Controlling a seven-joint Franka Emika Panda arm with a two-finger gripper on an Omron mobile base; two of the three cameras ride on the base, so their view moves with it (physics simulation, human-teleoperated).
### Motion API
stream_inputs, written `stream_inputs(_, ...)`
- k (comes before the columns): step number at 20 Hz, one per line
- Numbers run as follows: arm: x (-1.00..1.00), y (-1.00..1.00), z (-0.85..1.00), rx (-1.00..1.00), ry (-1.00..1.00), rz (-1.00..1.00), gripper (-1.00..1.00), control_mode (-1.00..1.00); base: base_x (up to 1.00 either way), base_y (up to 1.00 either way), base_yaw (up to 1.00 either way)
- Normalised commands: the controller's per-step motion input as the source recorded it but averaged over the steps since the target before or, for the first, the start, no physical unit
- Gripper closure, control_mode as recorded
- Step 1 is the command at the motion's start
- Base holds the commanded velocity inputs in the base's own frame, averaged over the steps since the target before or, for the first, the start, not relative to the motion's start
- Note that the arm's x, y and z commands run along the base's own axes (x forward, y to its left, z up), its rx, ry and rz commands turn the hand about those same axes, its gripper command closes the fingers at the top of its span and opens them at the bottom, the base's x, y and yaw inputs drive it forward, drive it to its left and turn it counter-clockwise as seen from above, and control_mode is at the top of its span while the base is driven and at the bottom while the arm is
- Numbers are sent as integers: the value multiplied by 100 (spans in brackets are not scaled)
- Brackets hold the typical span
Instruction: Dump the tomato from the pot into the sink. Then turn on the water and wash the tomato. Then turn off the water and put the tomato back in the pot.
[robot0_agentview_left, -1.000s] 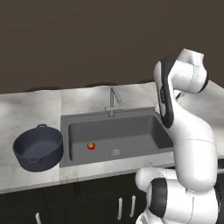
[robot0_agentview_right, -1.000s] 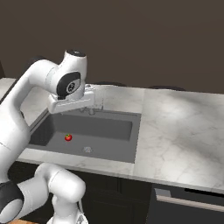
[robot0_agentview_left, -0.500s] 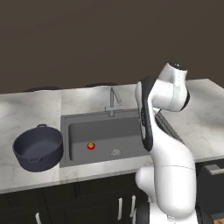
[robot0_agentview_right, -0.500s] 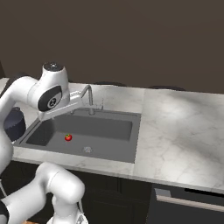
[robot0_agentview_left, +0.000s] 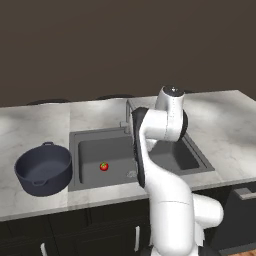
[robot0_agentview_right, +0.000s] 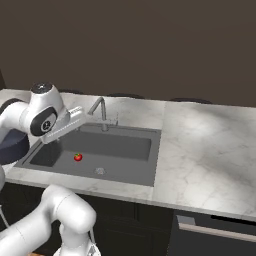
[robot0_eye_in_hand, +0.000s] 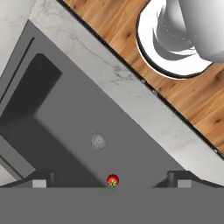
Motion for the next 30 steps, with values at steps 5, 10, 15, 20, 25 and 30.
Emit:
stream_inputs(5, 19, 72, 0, 0, 1, -52, -100, -100, 0, 0, 0)
stream_inputs(10, 2, 49, 3, 1, 12, -23, -100, -100, 0, 0, 0)
stream_inputs(15, 4, 48, 5, 3, 19, -2, -100, -100, 0, 0, 0)
stream_inputs(20, 30, 54, 0, 4, 17, 11, -100, -100, 0, 0, 0)
stream_inputs(25, 77, 47, -4, 1, 8, 40, -100, -100, 0, 0, 0)
stream_inputs(30, 93, 28, -22, 0, 0, 54, -100, -100, 0, 0, 0)
